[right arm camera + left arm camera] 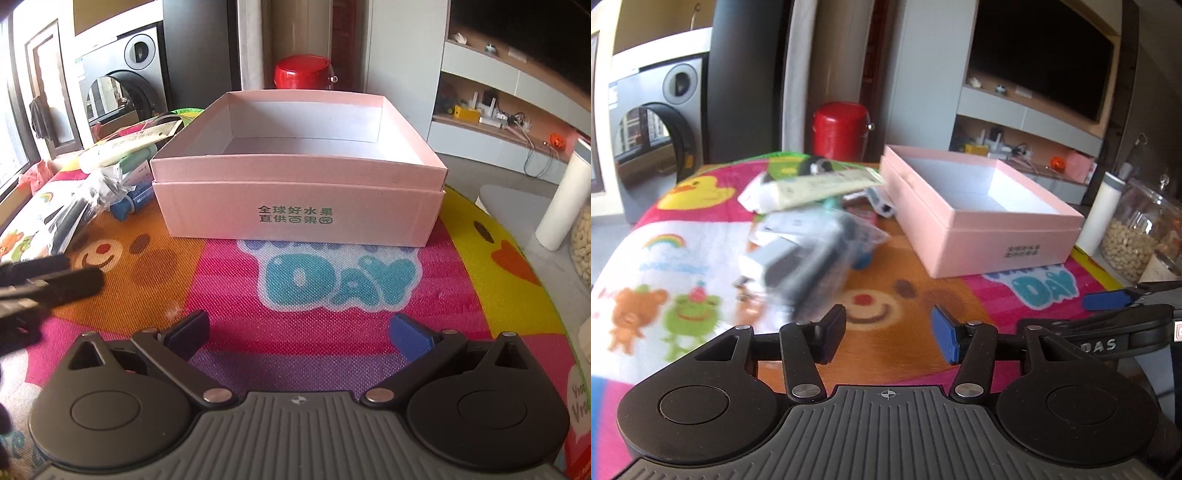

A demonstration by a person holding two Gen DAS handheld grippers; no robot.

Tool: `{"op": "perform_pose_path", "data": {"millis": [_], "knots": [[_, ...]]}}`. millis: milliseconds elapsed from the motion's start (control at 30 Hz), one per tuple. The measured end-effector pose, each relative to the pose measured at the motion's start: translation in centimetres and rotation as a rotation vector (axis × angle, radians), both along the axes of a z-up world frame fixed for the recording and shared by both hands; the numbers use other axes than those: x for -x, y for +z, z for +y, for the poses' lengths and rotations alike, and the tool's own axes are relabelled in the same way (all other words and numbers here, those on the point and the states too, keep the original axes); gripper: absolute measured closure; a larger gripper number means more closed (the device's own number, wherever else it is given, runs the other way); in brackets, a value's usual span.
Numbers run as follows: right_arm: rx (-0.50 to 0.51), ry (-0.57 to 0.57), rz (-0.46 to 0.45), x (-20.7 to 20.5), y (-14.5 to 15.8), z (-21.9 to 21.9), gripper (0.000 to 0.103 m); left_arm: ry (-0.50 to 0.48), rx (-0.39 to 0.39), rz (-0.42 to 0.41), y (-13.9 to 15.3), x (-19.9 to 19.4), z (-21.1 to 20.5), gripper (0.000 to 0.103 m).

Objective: Organize rigid objects
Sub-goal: 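Grasp the white charger with the left tool while the right tool grasps the clear cable bag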

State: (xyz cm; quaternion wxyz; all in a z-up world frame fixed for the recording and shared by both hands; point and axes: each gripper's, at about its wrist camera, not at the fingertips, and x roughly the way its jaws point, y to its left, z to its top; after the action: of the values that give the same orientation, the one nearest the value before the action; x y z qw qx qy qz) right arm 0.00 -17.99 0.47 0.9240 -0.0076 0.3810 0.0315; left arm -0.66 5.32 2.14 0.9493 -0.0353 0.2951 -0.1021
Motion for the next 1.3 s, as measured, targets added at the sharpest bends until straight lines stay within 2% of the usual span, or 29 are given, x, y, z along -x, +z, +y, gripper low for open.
{"op": "perform_pose_path", "data": {"millis": [167,300,400,533,633,700,733,767,800,967,1067,1167,1233,1267,1300], "knots": [[-0.007,-0.003,-0.014,0.1,-0.2,-0.1,0.0,0.018,0.009,-0.017,1.5,-0.5,3.4,0.048],[-0.008,-0.003,-0.02,0.3,-0.2,0.0,0.0,0.049,-0.058,-0.073,3.3,-1.7,4.4,0.048],[-0.011,-0.003,-0.024,0.4,-0.2,-0.1,0.0,0.072,0.008,-0.091,4.1,-3.1,6.5,0.048],[-0.011,-0.003,-0.025,0.5,-0.2,-0.1,0.0,0.04,-0.016,-0.016,2.9,-5.9,7.6,0.048],[-0.009,0.004,-0.023,0.5,-0.1,-0.1,0.0,-0.015,0.021,0.082,0.7,-7.5,7.4,0.047],[-0.002,0.024,-0.022,0.7,0.0,0.1,0.0,-0.008,0.046,0.062,0.0,-7.6,7.5,0.047],[0.002,0.059,-0.022,0.9,0.2,0.4,0.0,-0.001,0.044,0.062,0.0,-7.5,7.5,0.053],[0.003,0.099,-0.027,1.1,0.5,0.9,0.001,0.0,0.044,0.069,0.0,-7.4,7.7,0.068],[-0.001,0.138,-0.04,1.4,0.9,1.5,0.002,-0.002,0.049,0.076,-0.1,-7.0,8.0,0.075],[-0.056,0.325,-0.117,1.0,4.1,6.3,0.002,0.009,0.042,0.054,0.0,-2.9,10.0,0.079],[-0.171,0.355,-0.02,-2.4,4.6,9.2,0.002,0.028,0.019,0.051,-0.1,-0.4,11.2,0.079],[-0.197,0.316,0.057,-5.9,3.5,12.5,0.012,0.023,0.052,0.063,-0.4,0.7,12.2,0.078],[-0.162,0.283,0.071,-7.8,2.7,14.5,0.026,0.031,0.079,0.053,-0.1,0.9,12.6,0.078],[-0.145,0.275,0.078,-8.5,2.3,15.4,0.03,0.037,0.1,0.039,0.1,0.8,12.9,0.078],[-0.125,0.272,0.075,-8.9,2.1,16.3,0.04,0.045,0.124,0.023,0.3,0.5,13.2,0.077]]}}
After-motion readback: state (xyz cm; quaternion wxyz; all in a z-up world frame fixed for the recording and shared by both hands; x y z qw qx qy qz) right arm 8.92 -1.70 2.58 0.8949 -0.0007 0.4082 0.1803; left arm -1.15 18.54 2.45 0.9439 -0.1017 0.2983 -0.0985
